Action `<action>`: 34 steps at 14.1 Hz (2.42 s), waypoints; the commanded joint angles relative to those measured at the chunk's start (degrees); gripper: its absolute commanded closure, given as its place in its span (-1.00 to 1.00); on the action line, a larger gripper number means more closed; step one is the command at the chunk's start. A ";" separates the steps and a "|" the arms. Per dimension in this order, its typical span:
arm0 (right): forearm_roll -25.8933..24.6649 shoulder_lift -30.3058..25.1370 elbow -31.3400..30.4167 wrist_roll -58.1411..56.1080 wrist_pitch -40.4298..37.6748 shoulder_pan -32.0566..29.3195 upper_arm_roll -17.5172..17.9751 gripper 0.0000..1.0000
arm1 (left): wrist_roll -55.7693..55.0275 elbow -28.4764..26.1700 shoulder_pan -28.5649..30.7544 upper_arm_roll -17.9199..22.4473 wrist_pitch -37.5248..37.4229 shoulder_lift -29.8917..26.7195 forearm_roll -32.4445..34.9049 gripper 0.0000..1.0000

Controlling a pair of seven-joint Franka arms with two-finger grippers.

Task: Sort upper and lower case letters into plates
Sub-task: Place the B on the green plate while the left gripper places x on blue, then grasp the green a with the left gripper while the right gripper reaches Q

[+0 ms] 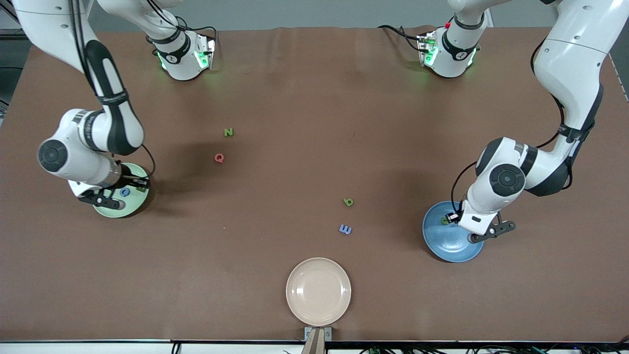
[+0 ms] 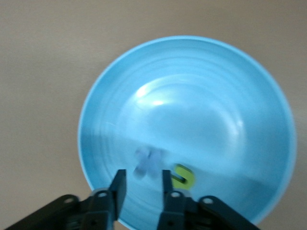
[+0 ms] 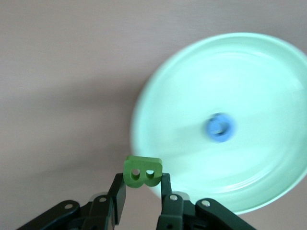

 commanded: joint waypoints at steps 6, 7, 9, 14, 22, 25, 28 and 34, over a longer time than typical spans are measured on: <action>-0.18 -0.22 -3.78 -10.75 5.42 -5.33 0.95 -0.77 | -16.98 3.84 -7.34 -9.70 -3.80 -0.76 -1.39 -1.00; -0.18 -0.22 -3.78 -10.75 4.99 -4.80 1.04 -1.00 | -20.41 5.67 -10.50 -9.53 -3.80 0.56 -1.56 -1.00; -0.18 -1.27 -3.78 -14.50 2.98 -1.83 1.13 -1.00 | -29.54 10.85 -16.22 -9.35 -3.89 6.08 -2.27 -1.00; 0.08 -4.35 -4.65 -23.49 1.03 9.59 1.74 -1.00 | -41.61 16.59 -30.12 -1.55 -3.89 11.11 -2.45 -0.92; 0.52 -8.31 -15.71 -17.44 11.72 29.91 1.57 -1.00 | -43.73 17.82 -32.51 0.31 -3.54 14.10 -2.36 -0.11; 0.52 -7.78 -19.33 -17.25 16.75 30.97 1.65 -1.00 | -43.73 17.73 -32.51 0.32 -3.54 14.72 -2.36 0.57; 0.52 -7.69 -19.95 -17.34 17.29 31.24 1.48 -0.98 | -43.64 17.73 -32.51 0.32 -3.54 14.72 -2.36 0.47; 0.52 -6.03 -19.95 -17.25 18.52 30.98 1.57 -0.40 | -42.94 17.73 -30.41 0.23 -4.41 11.05 -2.18 1.00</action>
